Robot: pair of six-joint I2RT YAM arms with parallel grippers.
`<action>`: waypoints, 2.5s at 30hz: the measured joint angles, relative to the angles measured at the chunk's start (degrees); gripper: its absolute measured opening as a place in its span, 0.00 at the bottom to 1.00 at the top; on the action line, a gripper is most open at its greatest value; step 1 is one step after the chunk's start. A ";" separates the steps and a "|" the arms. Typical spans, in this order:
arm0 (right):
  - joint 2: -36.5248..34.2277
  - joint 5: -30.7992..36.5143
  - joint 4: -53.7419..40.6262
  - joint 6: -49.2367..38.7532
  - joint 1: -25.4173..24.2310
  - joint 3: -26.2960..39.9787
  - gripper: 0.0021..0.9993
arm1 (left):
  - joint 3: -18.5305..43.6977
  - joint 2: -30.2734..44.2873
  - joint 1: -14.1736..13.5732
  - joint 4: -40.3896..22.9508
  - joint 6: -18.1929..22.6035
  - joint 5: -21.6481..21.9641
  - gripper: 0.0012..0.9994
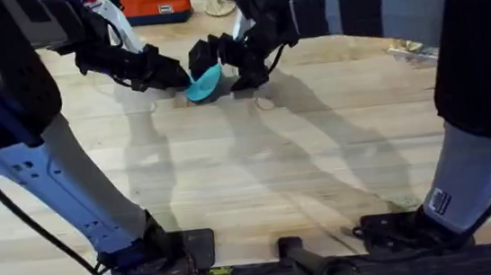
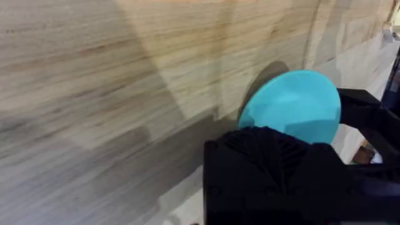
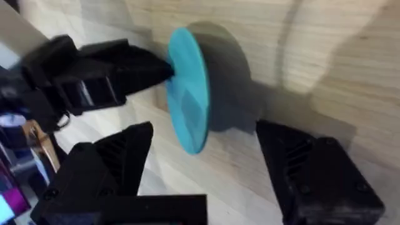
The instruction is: Pick up the plates from the table one by one and place each into a slot on the dish rack.
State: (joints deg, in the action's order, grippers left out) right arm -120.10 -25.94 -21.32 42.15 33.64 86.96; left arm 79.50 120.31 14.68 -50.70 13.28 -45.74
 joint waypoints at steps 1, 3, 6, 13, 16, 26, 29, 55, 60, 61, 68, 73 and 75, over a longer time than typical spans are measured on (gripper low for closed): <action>-0.04 -0.01 0.32 0.21 0.12 0.02 0.99 | 0.00 0.00 0.00 0.00 0.00 0.00 0.04; -0.22 -0.06 1.82 0.57 0.15 0.09 0.99 | 0.00 0.01 -0.01 0.00 0.00 0.00 0.04; -0.48 -0.06 2.79 1.46 0.31 0.10 0.99 | 0.00 0.00 -0.01 0.09 0.00 -0.02 0.04; -1.15 -0.42 5.39 2.46 0.42 0.11 0.99 | 0.00 0.01 -0.02 0.15 0.00 0.00 0.04; -1.24 -0.46 6.04 2.63 0.43 0.11 0.99 | 0.00 0.00 -0.02 0.15 0.00 -0.02 0.04; -1.98 -0.46 6.31 2.66 0.47 0.20 0.74 | 0.00 0.00 -0.02 0.17 0.00 -0.02 0.04; -2.25 -0.47 6.30 2.84 0.47 0.20 0.58 | 0.00 0.00 -0.02 0.17 0.00 -0.02 0.04; -2.25 -2.35 6.74 2.64 0.27 0.75 0.03 | 0.00 0.00 0.22 0.09 0.02 -1.01 0.04; -2.27 -3.99 6.45 -0.92 0.09 0.74 0.03 | 0.39 0.00 0.28 -2.04 1.20 -0.87 0.04; -2.27 -4.38 6.32 -1.51 0.05 0.74 0.03 | 0.54 0.00 0.28 -2.84 1.67 -0.68 0.04; -2.27 -6.32 6.14 -5.77 0.09 0.74 0.03 | 0.87 -2.98 0.13 -5.83 3.52 1.27 0.04; -2.04 -6.67 6.07 -10.64 0.09 0.74 0.03 | 0.87 -10.78 -0.03 -8.16 3.94 2.33 0.04; -1.30 -6.54 5.78 -12.01 0.09 0.74 0.03 | 0.90 -14.02 -0.07 -9.25 4.00 3.16 0.04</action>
State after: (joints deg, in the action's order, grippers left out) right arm -121.40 -32.48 -15.54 30.14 33.73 87.70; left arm 80.40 106.29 14.61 -59.95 17.28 -42.58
